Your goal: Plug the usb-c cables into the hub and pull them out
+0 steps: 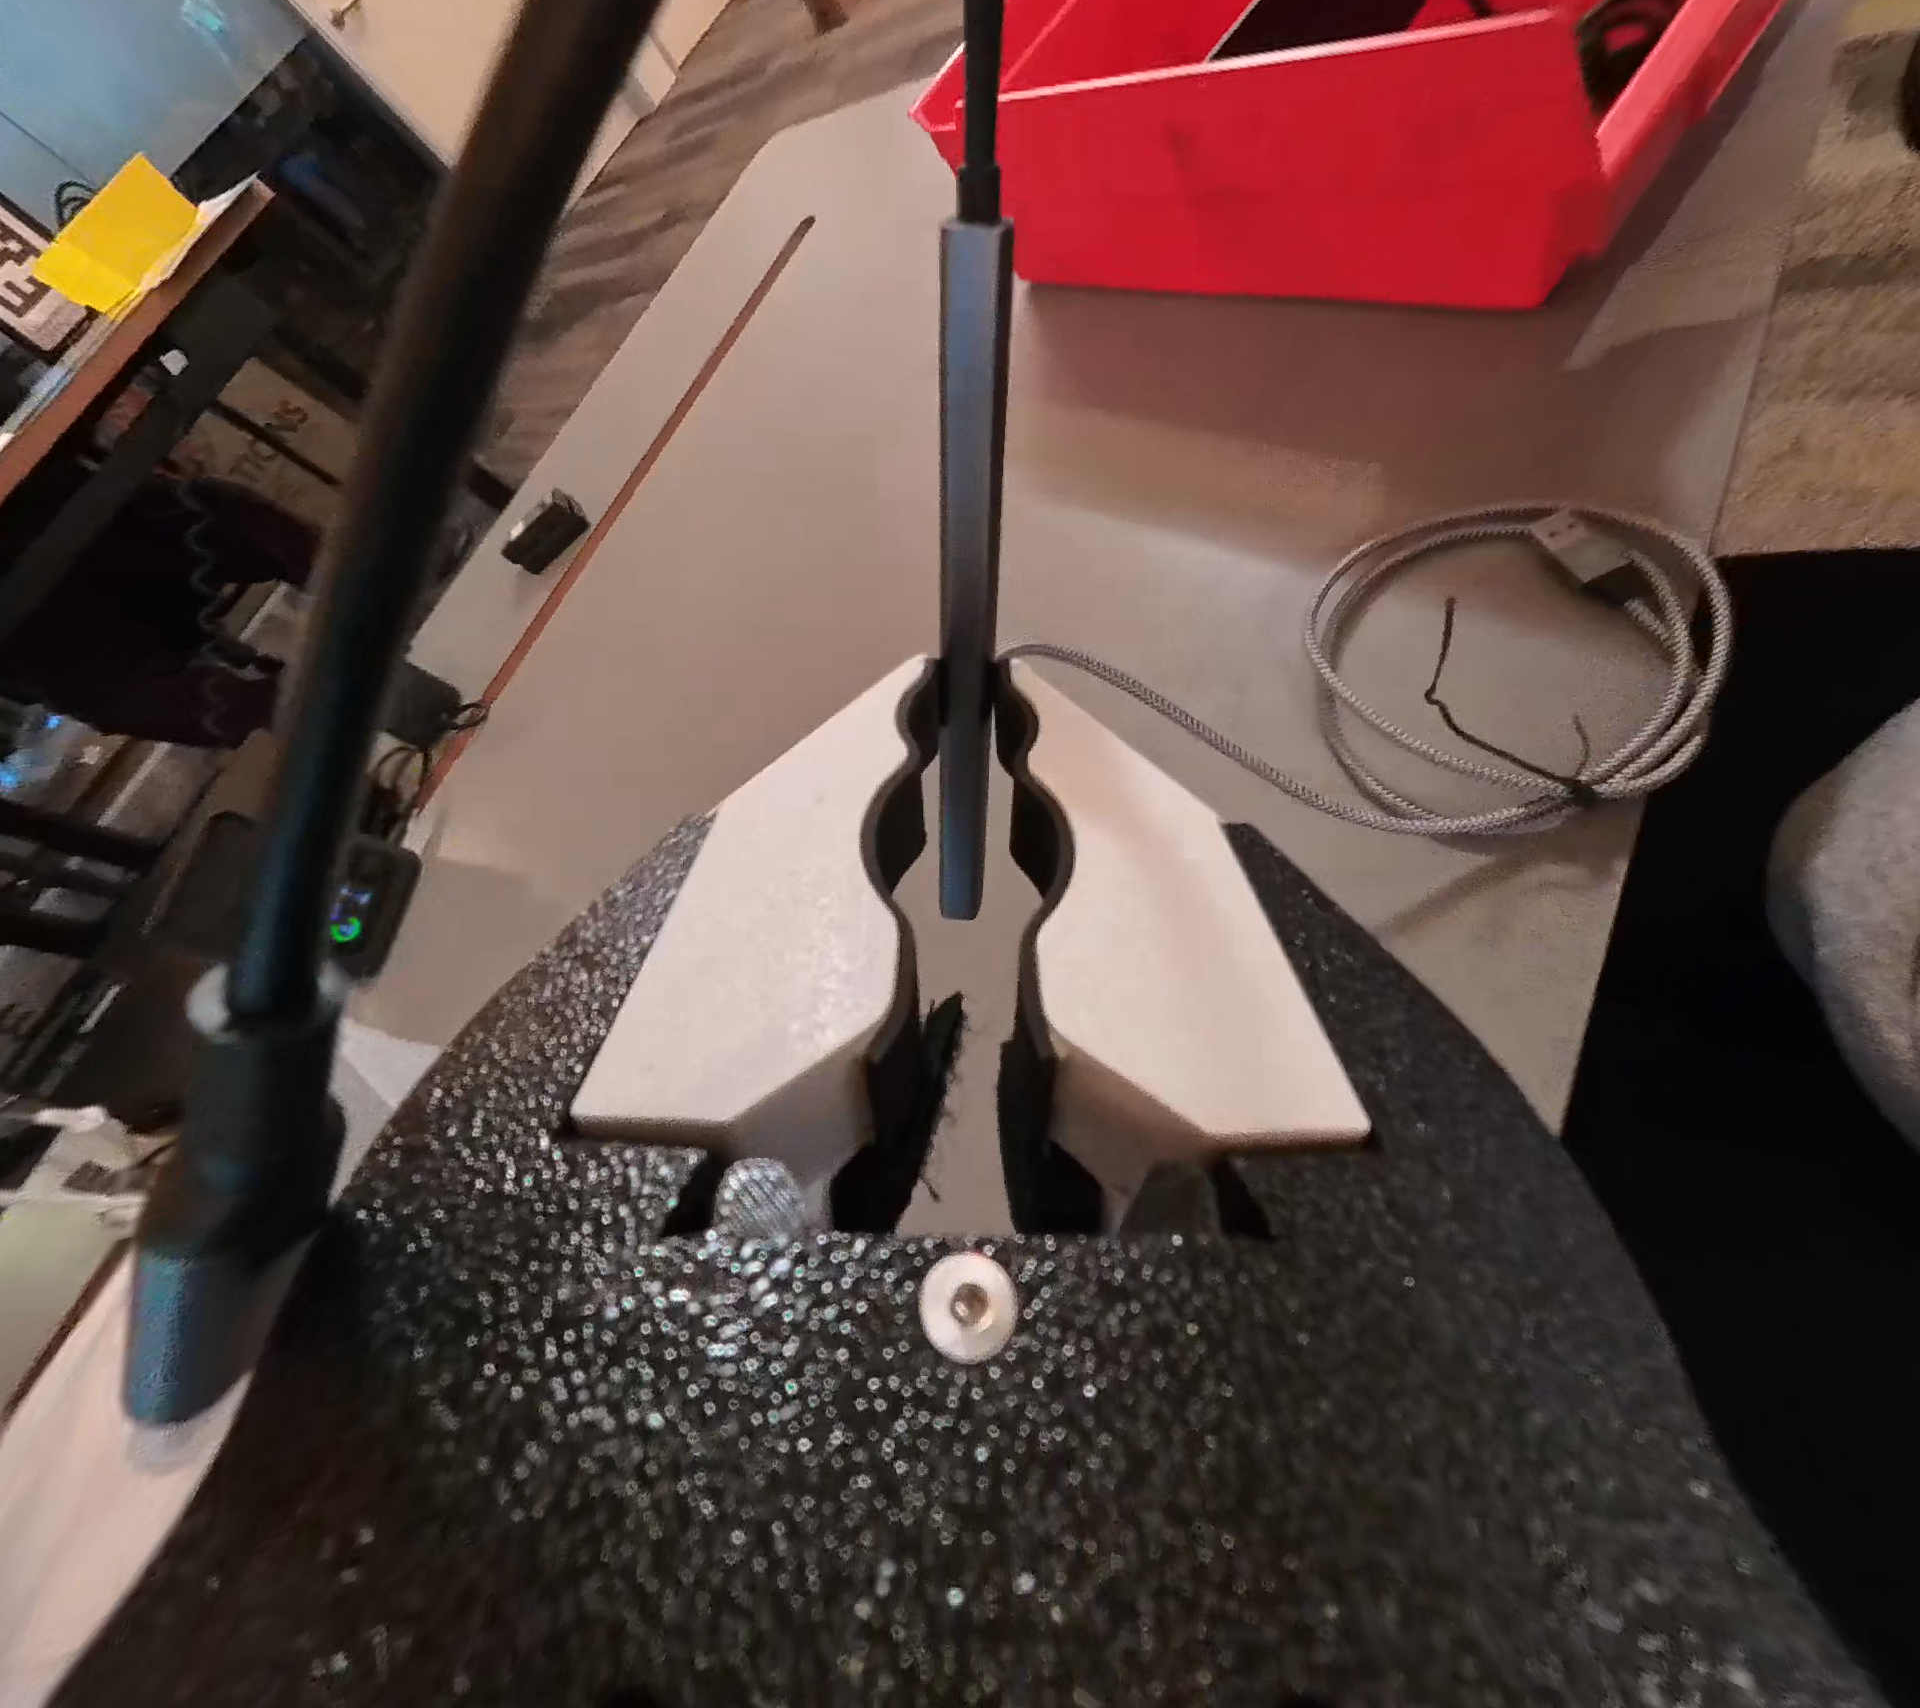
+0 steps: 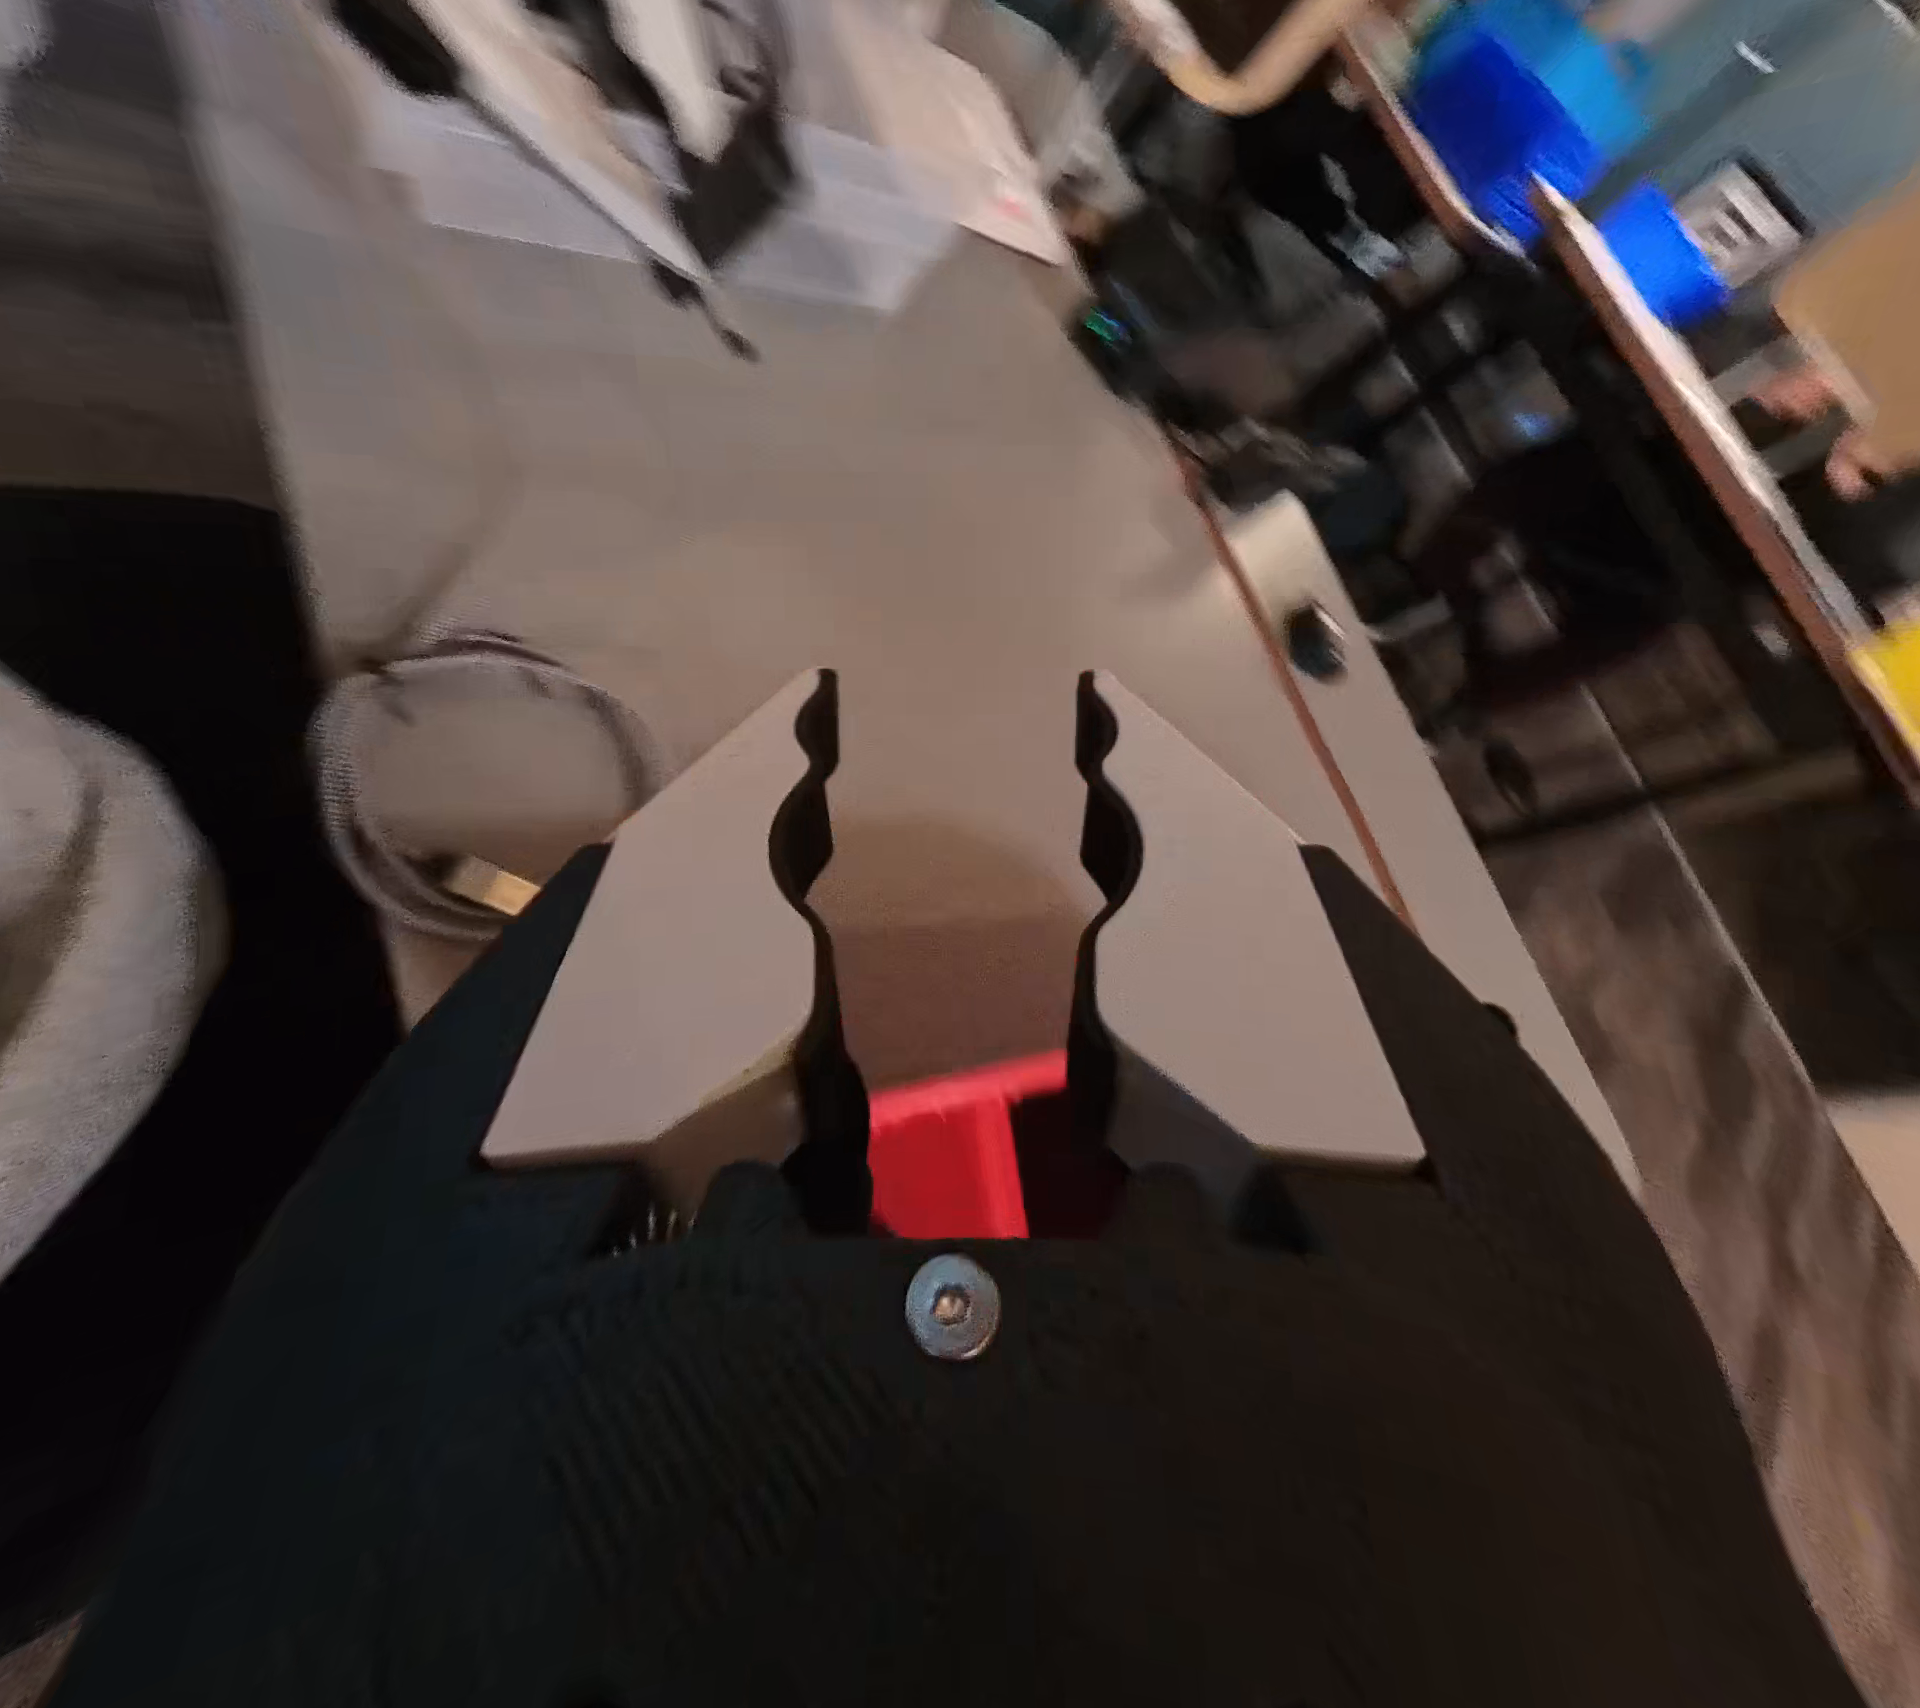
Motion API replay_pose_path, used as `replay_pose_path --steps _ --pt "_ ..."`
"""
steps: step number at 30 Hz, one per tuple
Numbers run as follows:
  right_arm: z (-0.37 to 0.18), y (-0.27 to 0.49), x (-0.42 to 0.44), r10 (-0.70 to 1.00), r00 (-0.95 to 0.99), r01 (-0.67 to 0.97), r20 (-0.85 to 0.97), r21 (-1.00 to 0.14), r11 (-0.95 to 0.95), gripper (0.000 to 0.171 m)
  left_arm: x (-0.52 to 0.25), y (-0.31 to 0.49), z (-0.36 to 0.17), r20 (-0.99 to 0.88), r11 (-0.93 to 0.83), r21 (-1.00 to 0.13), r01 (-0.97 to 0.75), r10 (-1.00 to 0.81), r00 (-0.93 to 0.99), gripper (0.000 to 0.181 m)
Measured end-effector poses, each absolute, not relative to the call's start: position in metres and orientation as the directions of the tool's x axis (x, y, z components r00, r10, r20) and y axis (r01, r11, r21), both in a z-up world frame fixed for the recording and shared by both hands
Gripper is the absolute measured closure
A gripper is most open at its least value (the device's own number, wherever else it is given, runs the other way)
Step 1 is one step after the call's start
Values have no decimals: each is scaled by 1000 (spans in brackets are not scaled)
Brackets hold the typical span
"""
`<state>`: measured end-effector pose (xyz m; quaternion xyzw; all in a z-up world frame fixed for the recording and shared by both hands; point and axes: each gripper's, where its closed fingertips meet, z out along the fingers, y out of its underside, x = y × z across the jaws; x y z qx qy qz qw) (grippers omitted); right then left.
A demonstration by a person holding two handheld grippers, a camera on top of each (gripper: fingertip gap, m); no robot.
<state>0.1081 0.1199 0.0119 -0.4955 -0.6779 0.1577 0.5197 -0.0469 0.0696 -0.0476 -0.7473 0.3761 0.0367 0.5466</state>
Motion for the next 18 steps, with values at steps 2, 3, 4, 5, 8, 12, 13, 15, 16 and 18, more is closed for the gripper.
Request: replay_pose_path --steps 2,3,4,5,8,12,13,15,16,18 --pt "-5 91 79 821 -102 481 562 -694 535 131 -45 70 -50 -504 -122 -758 -641 -515 693 173" --pt "-16 83 67 808 -149 480 570 -673 563 132 -44 70 -51 -520 -122 -744 -657 -512 683 173" --pt "-27 78 56 797 -183 481 576 -654 584 132 -42 70 -51 -532 -118 -734 -669 -513 674 173" --pt "-38 77 46 789 -203 480 580 -644 596 132 -40 70 -51 -539 -112 -728 -677 -517 665 173" --pt "-63 76 23 800 -234 465 553 -659 591 131 -33 69 -51 -543 -95 -724 -683 -532 649 173" --pt "-75 81 5 809 -203 415 551 -700 581 130 -30 68 -51 -547 -85 -718 -690 -544 636 173" --pt "-76 82 2 811 -195 400 551 -711 579 130 -29 67 -51 -547 -82 -719 -691 -546 634 173" --pt "-77 82 -3 817 -176 363 549 -735 573 129 -26 67 -50 -542 -73 -723 -687 -555 631 173" --pt "-77 81 -6 817 -170 336 551 -747 574 129 -25 66 -50 -535 -67 -729 -681 -564 629 173" --pt "-76 75 -9 821 -175 275 543 -774 571 129 -19 63 -48 -504 -46 -757 -651 -593 628 173"
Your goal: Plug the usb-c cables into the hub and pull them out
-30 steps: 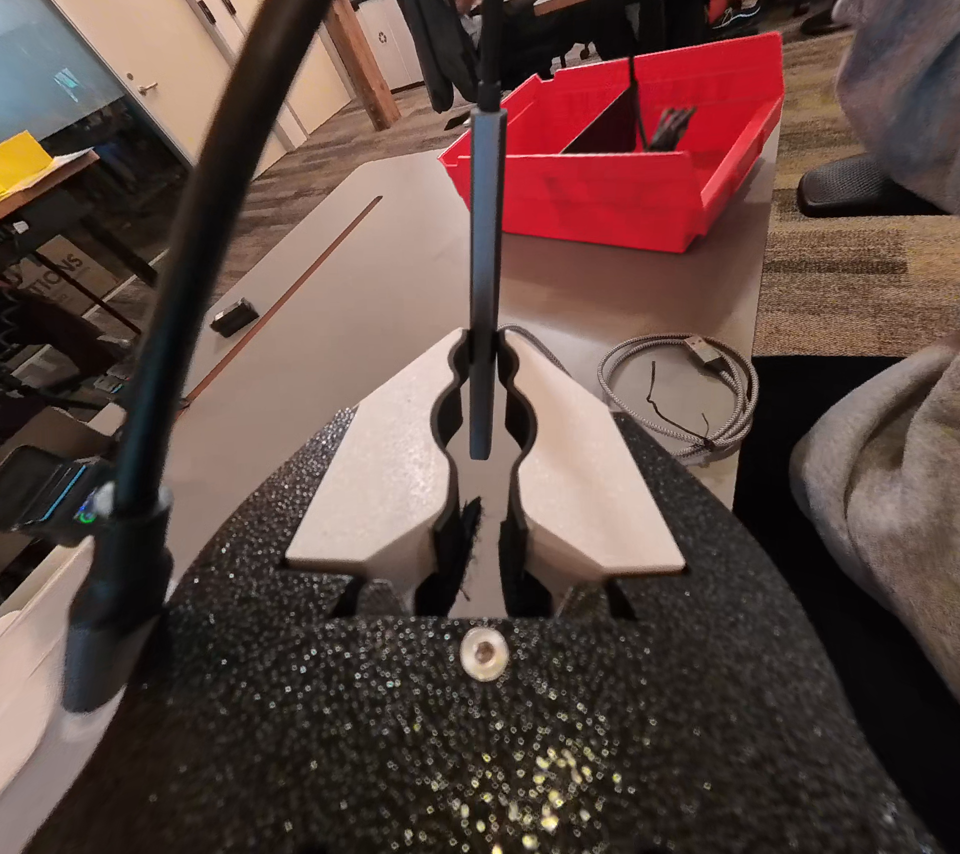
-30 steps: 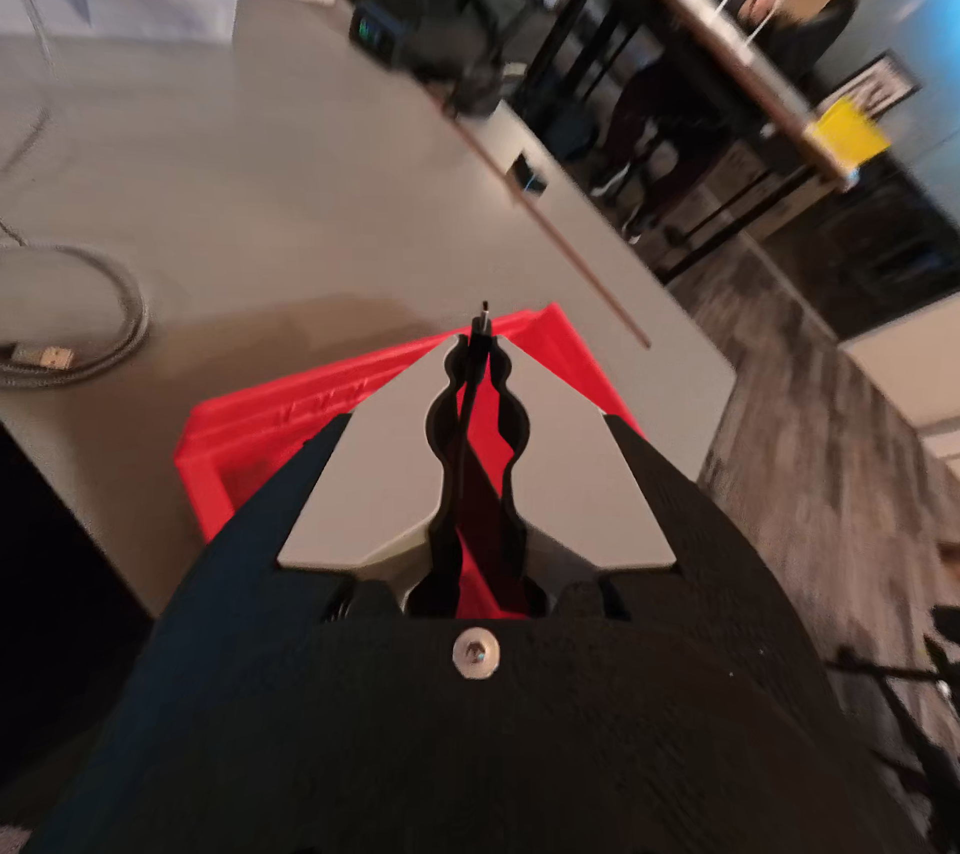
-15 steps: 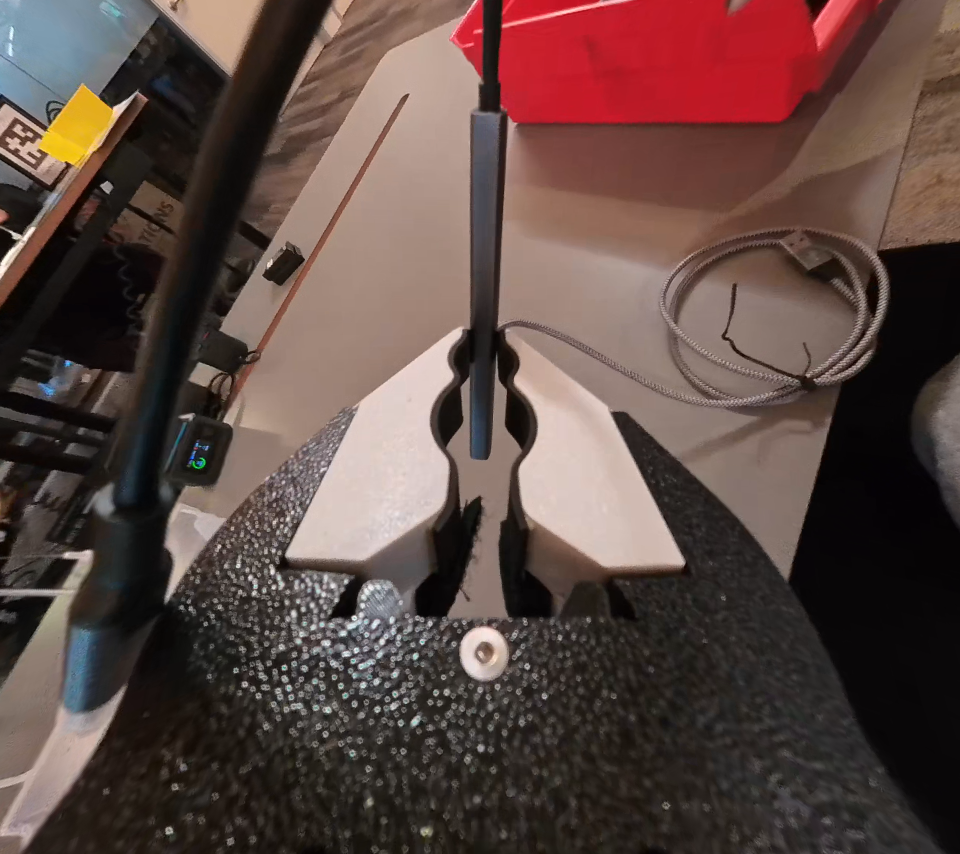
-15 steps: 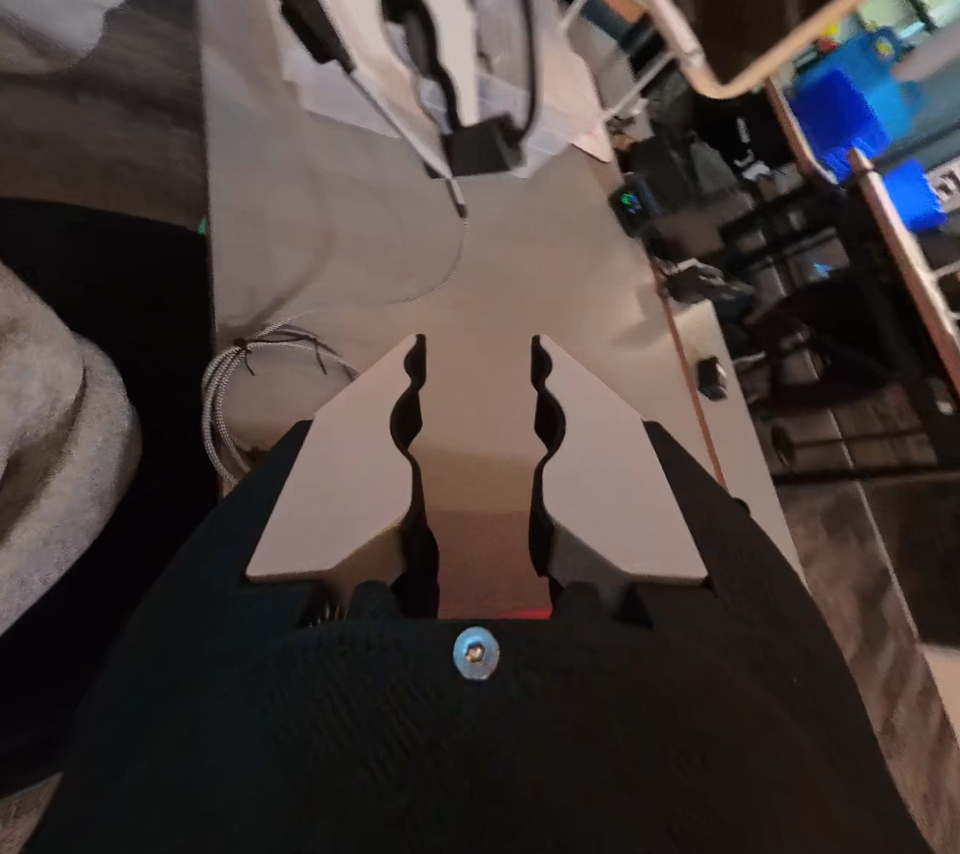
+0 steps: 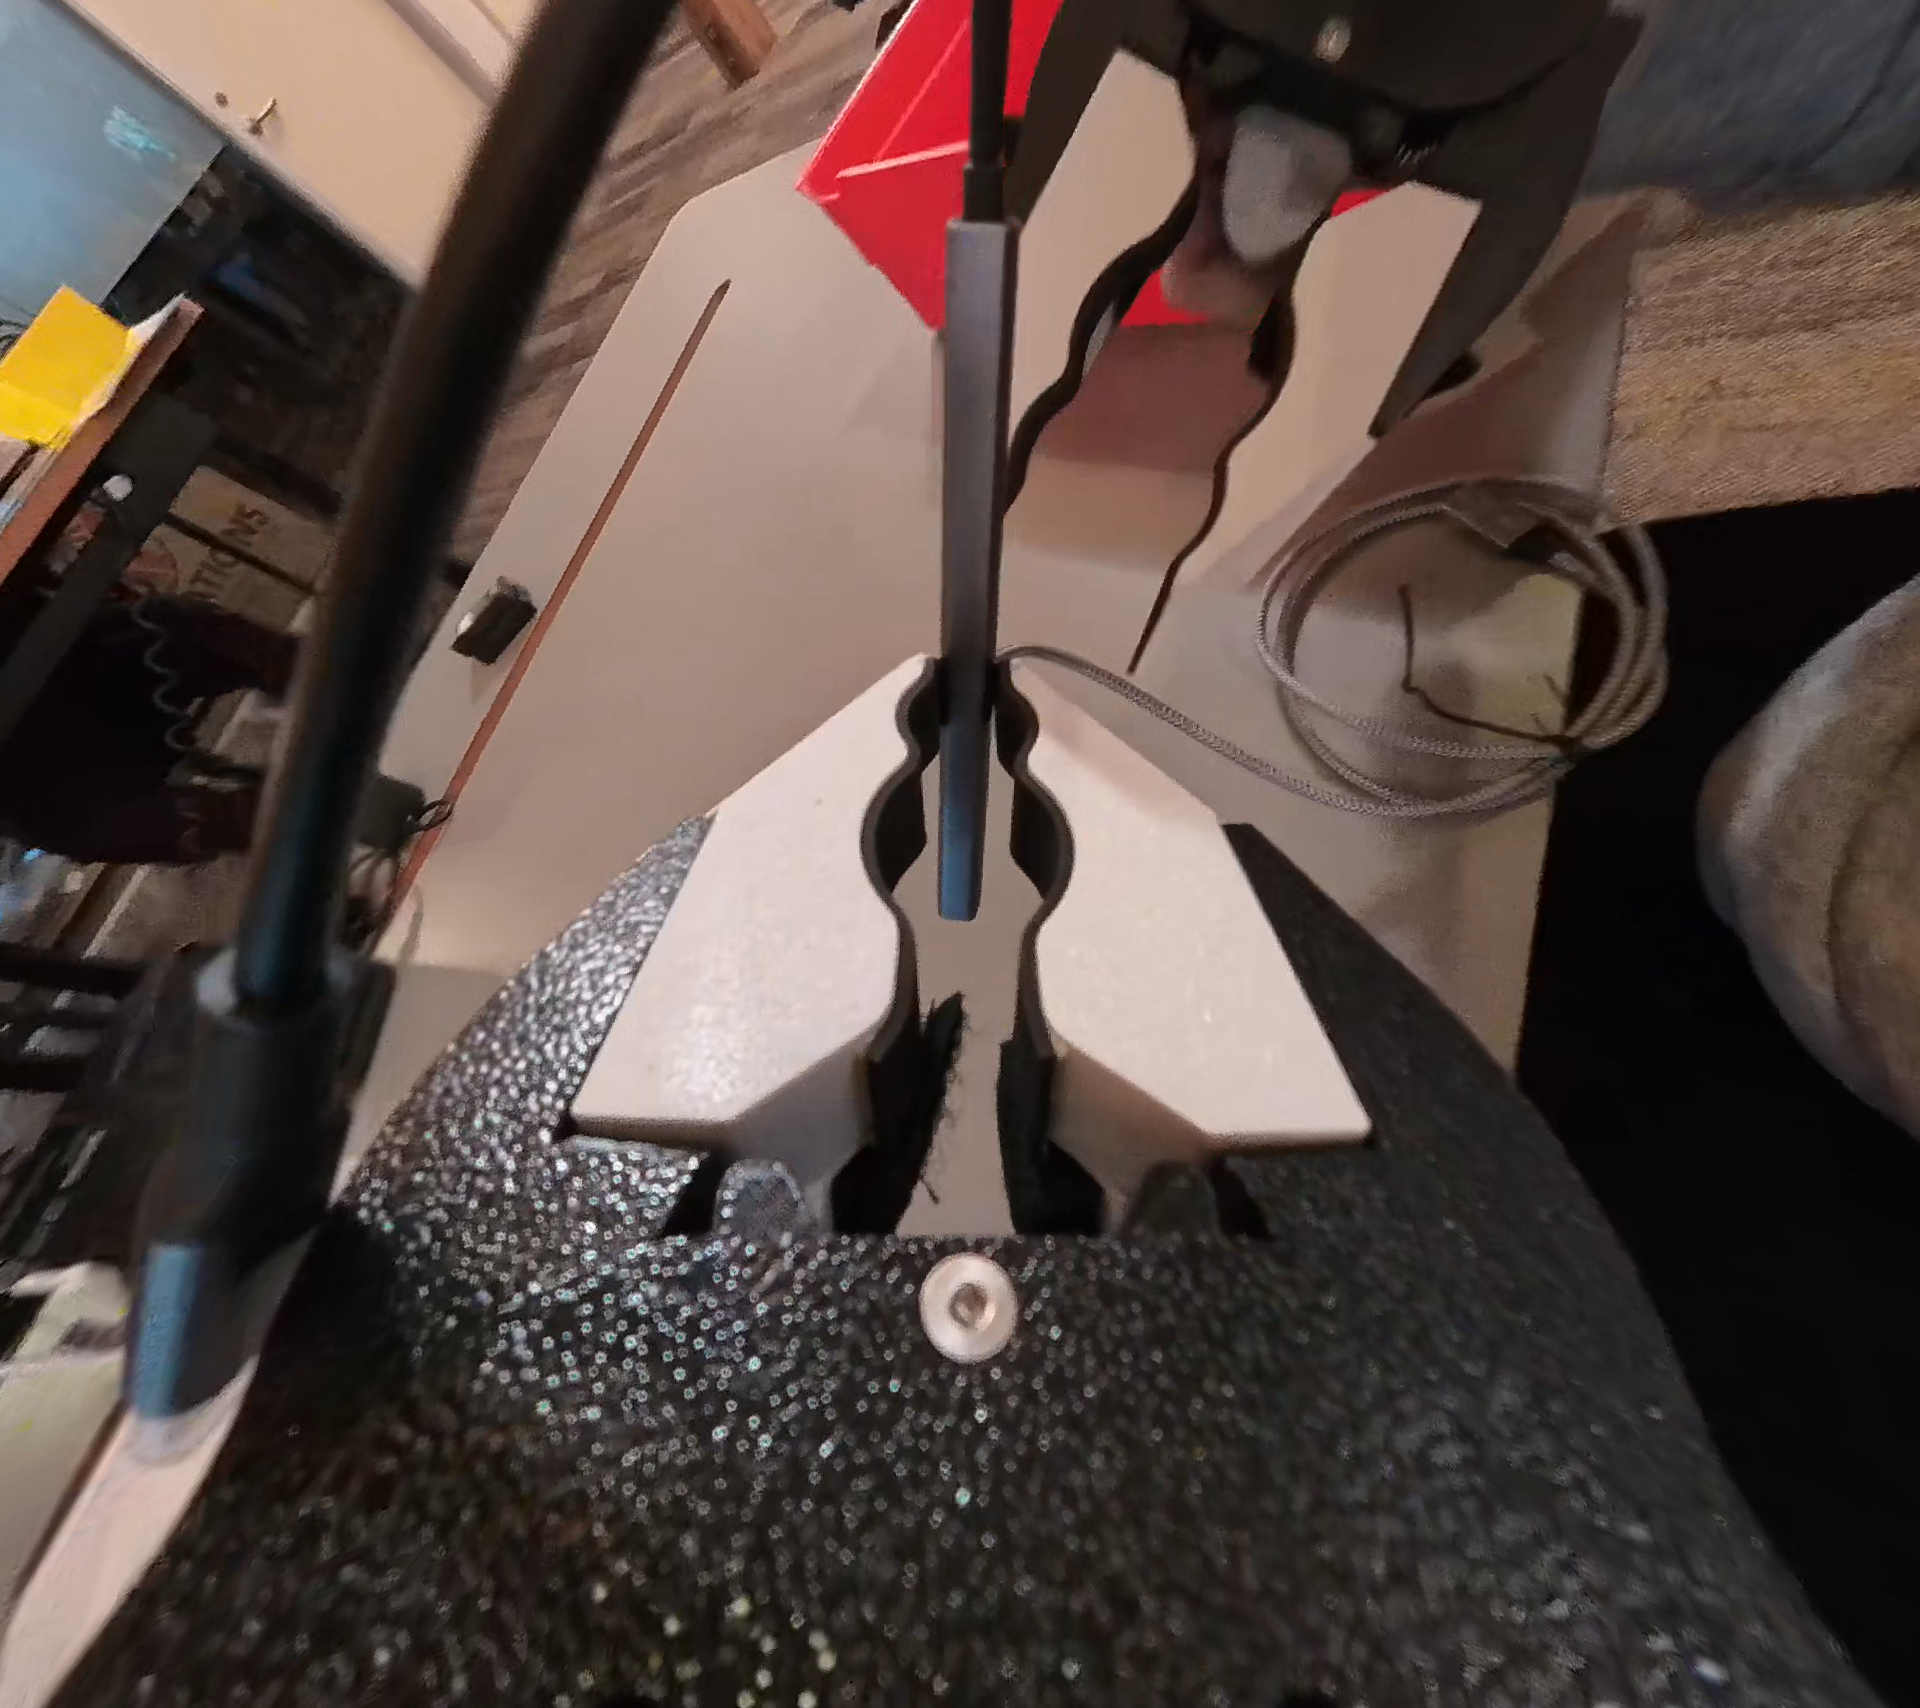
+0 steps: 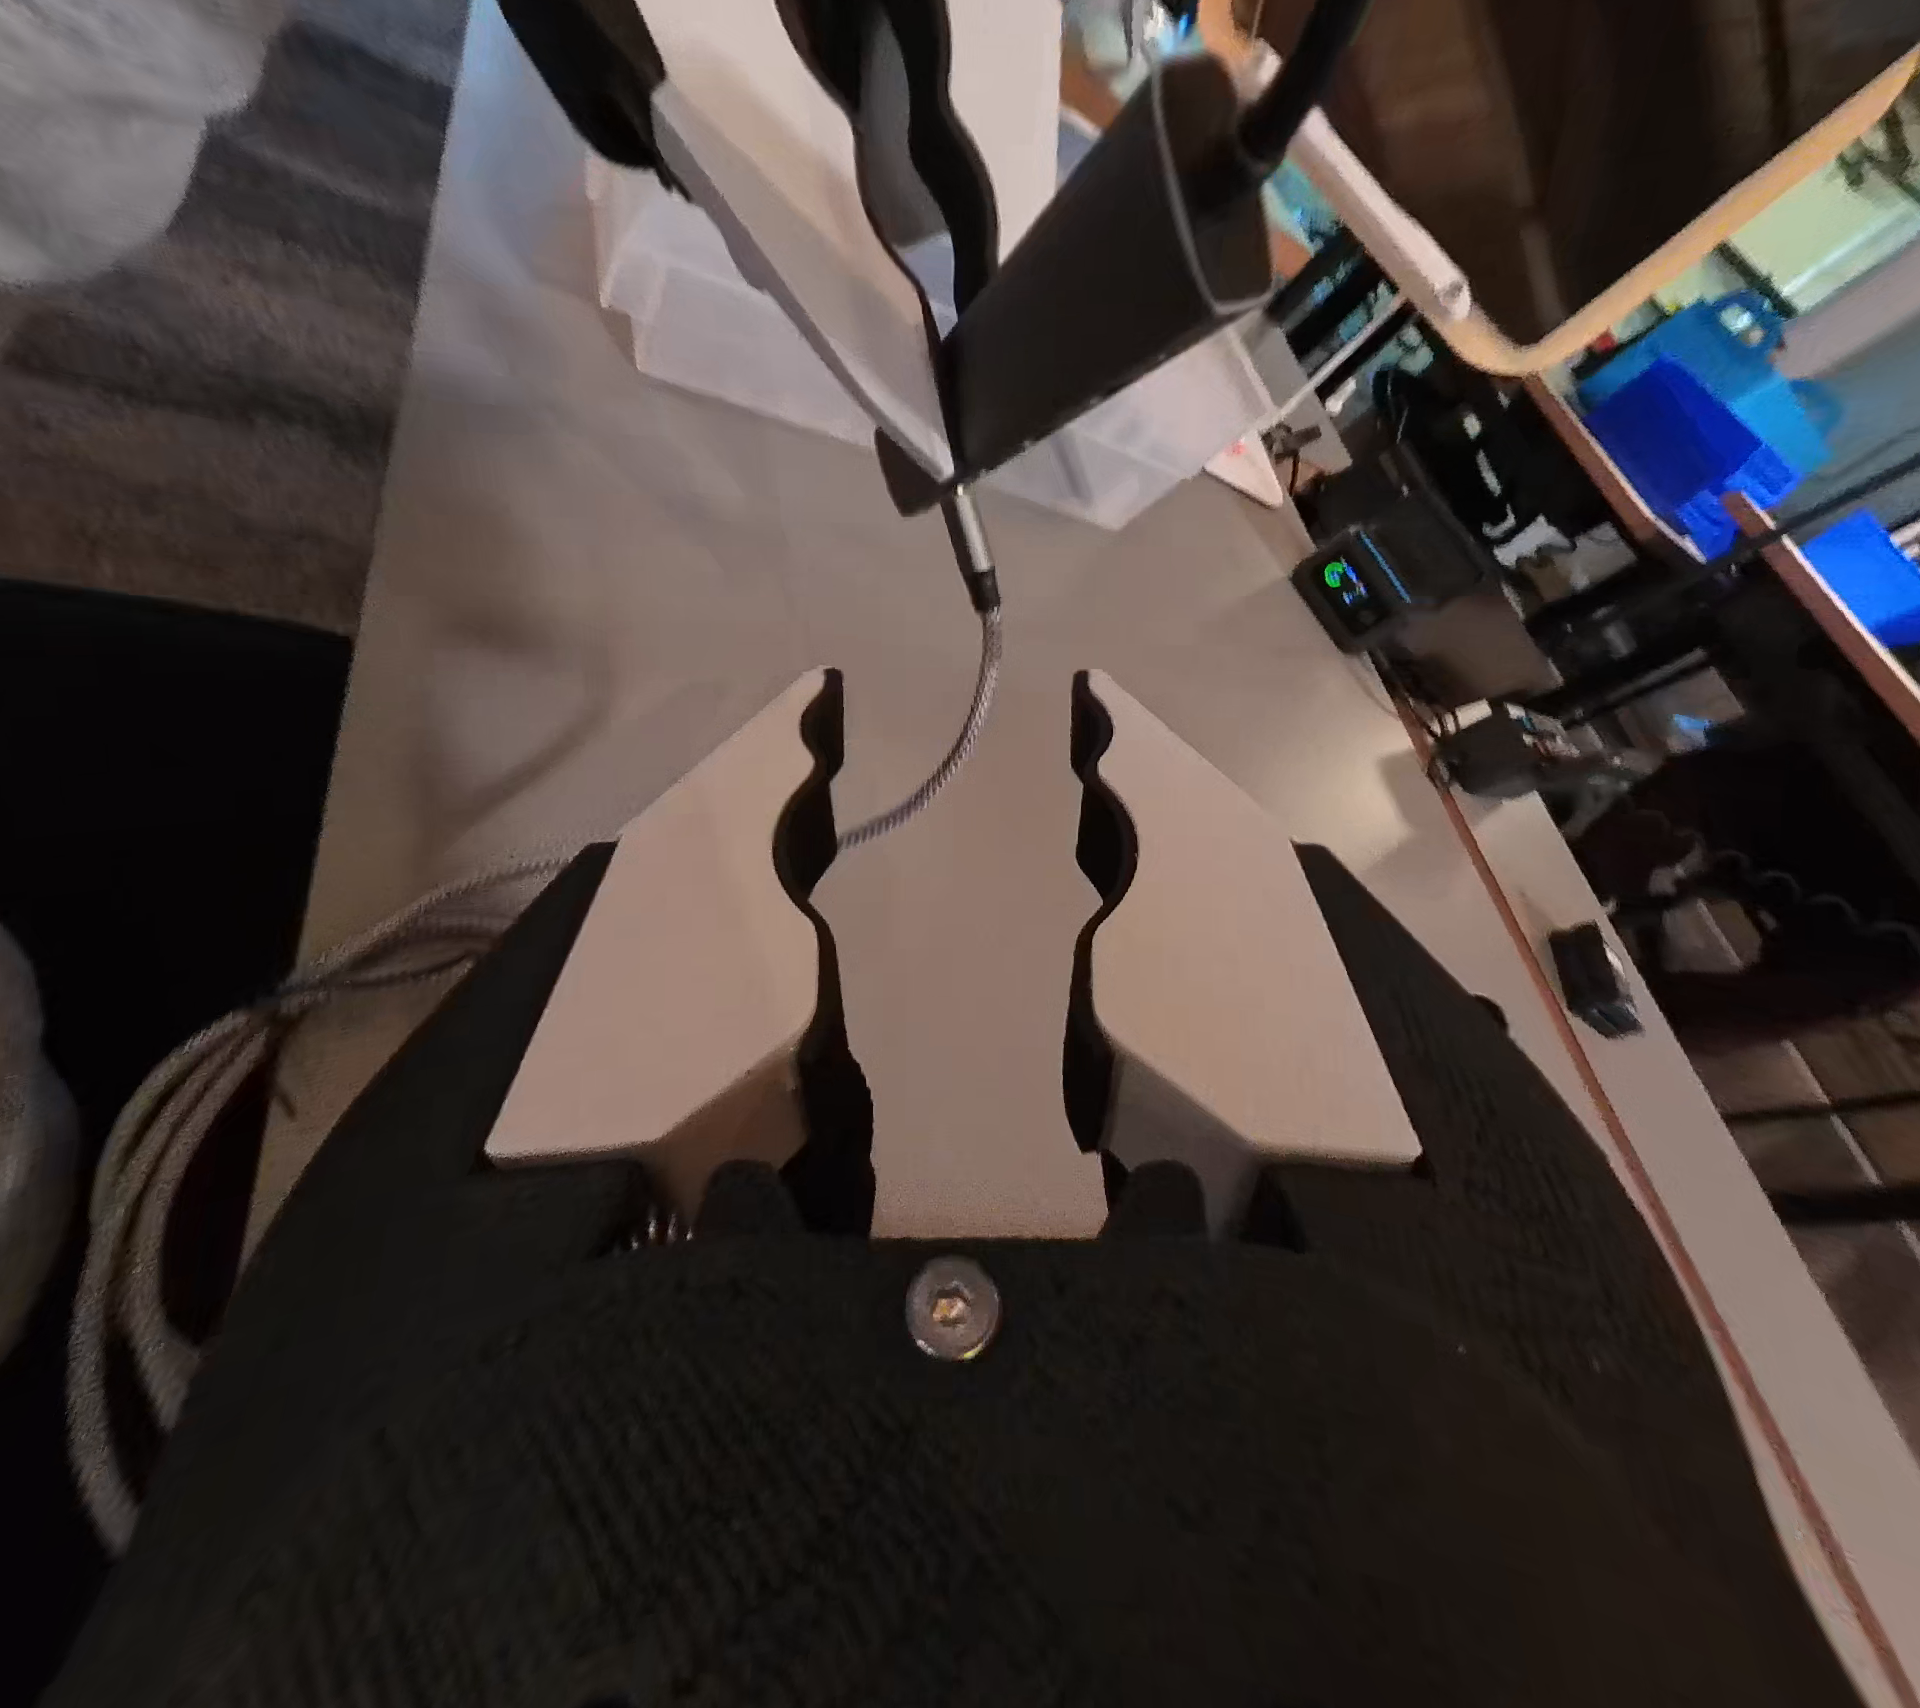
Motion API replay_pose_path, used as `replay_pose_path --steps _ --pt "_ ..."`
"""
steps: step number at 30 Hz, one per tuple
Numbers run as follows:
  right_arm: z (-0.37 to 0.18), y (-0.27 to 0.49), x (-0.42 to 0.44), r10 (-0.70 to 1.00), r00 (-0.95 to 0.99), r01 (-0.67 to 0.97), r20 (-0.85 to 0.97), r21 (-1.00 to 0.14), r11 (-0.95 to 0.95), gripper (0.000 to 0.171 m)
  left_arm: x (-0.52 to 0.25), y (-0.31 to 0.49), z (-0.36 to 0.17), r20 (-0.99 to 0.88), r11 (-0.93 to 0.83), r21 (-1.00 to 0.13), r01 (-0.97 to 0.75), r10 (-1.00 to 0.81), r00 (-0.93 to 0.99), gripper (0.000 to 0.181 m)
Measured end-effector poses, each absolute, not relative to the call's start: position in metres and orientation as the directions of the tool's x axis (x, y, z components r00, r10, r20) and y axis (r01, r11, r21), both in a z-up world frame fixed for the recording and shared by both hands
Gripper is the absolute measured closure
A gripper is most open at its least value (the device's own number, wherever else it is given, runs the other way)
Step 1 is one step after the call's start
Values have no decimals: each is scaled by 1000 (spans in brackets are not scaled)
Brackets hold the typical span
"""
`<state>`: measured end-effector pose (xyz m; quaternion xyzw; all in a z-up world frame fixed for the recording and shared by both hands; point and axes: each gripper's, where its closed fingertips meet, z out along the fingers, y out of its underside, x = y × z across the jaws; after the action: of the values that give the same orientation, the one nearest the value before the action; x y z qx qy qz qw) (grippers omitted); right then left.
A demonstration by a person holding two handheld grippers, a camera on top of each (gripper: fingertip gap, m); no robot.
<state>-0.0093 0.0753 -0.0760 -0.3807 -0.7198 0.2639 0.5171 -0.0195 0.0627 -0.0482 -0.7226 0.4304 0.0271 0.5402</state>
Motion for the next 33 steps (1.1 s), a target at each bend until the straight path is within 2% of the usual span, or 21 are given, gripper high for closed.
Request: replay_pose_path --steps 4,6,9,14,15,18,20,21,23,29,31,32,33 --pt "-66 59 -10 827 -200 142 525 -820 555 145 -4 50 -41 -415 29 -836 -548 -687 597 173" --pt "-66 54 -9 826 -217 131 520 -823 552 148 4 42 -38 -397 71 -854 -515 -729 558 173" --pt "-64 49 -8 821 -242 110 517 -826 553 162 8 38 -38 -388 88 -861 -500 -749 536 173" --pt "-57 40 -4 827 -279 77 488 -847 526 161 11 37 -41 -382 95 -864 -494 -763 522 173" --pt "-57 38 -3 822 -288 74 492 -844 531 167 12 37 -40 -376 97 -869 -484 -765 523 173" --pt "-57 38 -3 816 -296 83 497 -838 540 167 12 37 -39 -354 75 -879 -471 -764 539 171" --pt "-57 39 -1 812 -303 96 498 -832 546 168 7 44 -42 -404 64 -850 -522 -717 569 153" --pt "-57 38 0 809 -309 97 500 -830 549 168 5 45 -47 -433 50 -819 -572 -708 558 152" --pt "-57 37 1 799 -314 109 513 -816 567 168 9 40 -53 -474 75 -779 -623 -721 506 172" --pt "-32 13 17 728 -389 80 564 -767 637 168 22 13 -29 -463 164 -804 -572 -776 428 173" --pt "-30 40 29 694 -318 185 646 -676 713 168 -10 13 -23 -517 113 -757 -644 -707 483 173" --pt "-21 56 39 707 -264 207 656 -677 706 168 -30 10 -12 -521 103 -775 -624 -663 538 173" --pt "-5 64 49 748 -218 172 627 -730 662 168 -42 3 5 -497 127 -821 -557 -640 586 173"
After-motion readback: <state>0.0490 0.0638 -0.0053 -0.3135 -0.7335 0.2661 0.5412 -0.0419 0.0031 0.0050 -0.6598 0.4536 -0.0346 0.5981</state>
